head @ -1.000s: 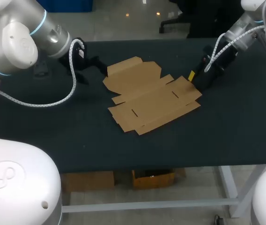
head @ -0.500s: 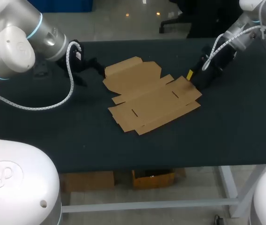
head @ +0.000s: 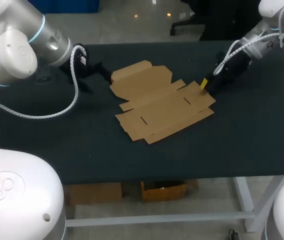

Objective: Assemble the packaging by folding the flat box into shape, placing the metal phone stand inside, and closing the box properly

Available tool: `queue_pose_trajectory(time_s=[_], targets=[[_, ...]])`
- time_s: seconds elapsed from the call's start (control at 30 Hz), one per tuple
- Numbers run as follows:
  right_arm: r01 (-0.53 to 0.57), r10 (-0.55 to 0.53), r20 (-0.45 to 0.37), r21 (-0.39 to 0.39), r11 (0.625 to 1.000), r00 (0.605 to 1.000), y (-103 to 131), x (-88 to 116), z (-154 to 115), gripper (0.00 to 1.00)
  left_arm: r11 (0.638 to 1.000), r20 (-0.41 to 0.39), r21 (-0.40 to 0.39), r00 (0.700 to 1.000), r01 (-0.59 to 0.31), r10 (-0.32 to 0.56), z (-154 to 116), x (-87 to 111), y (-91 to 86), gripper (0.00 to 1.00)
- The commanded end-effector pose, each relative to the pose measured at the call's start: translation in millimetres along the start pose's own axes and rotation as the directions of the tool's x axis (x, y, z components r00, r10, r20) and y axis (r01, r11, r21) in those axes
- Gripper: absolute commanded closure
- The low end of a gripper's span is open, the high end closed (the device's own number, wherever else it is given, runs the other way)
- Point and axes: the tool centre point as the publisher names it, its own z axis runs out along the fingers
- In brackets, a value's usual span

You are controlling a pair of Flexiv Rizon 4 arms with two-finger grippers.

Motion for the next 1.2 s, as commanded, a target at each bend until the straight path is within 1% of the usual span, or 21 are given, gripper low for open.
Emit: queue_pose_trajectory(time_s=[0.03, 0.37, 0.5, 0.57, 0.7, 0.73, 0.8, 0.83, 1.03, 1.2], targets=[[0.005, -0.005, -0.002, -0.017, 1.000, 1.000, -4.2, -0.2, 3.2, 0.50, 1.000, 0.000, 0.003, 1.000, 0.001, -0.001, -0.6, -1.1, 1.8, 0.00], [-0.005, 0.005, -0.031, 0.012, 1.000, 0.999, 2.8, -5.0, 15.0, 0.51, 1.000, -0.001, 0.005, 1.000, 0.003, -0.003, -1.6, -4.0, 3.8, 0.00], [0.002, -0.002, -0.045, 0.002, 1.000, 0.999, 3.0, -3.0, 18.1, 0.55, 1.000, -0.002, 0.007, 1.000, 0.005, -0.005, -2.1, -5.2, 5.0, 0.00], [0.009, -0.010, -0.054, -0.014, 1.000, 0.998, 1.9, -1.9, 19.0, 0.58, 1.000, -0.004, 0.008, 1.000, 0.007, -0.007, -2.6, -6.0, 5.6, 0.00], [0.014, -0.017, -0.069, -0.042, 0.999, 0.997, -1.3, -2.7, 20.5, 0.69, 1.000, -0.007, 0.007, 1.000, 0.010, -0.010, -2.8, -7.2, 6.2, 0.00], [0.014, -0.018, -0.073, -0.048, 0.999, 0.997, -2.4, -3.4, 21.2, 0.76, 1.000, -0.008, 0.007, 1.000, 0.010, -0.010, -2.7, -7.5, 6.3, 0.00], [0.017, -0.023, -0.088, -0.066, 0.998, 0.996, -5.2, -4.7, 22.2, 0.99, 1.000, -0.009, 0.005, 1.000, 0.010, -0.010, -2.5, -8.1, 6.4, 0.00], [0.019, -0.026, -0.093, -0.075, 0.997, 0.995, -6.7, -5.3, 22.2, 1.00, 1.000, -0.010, 0.003, 1.000, 0.010, -0.010, -2.3, -8.4, 6.5, 0.00], [0.033, -0.047, -0.120, -0.119, 0.992, 0.992, -14.7, -5.4, 23.2, 1.00, 1.000, -0.018, -0.009, 1.000, 0.016, -0.016, -2.1, -10.4, 6.4, 0.00], [0.034, -0.054, -0.119, -0.161, 0.986, 0.991, -22.5, 1.5, 25.0, 1.00, 1.000, -0.020, -0.011, 1.000, 0.019, -0.019, -3.0, -11.5, 7.7, 0.00]])
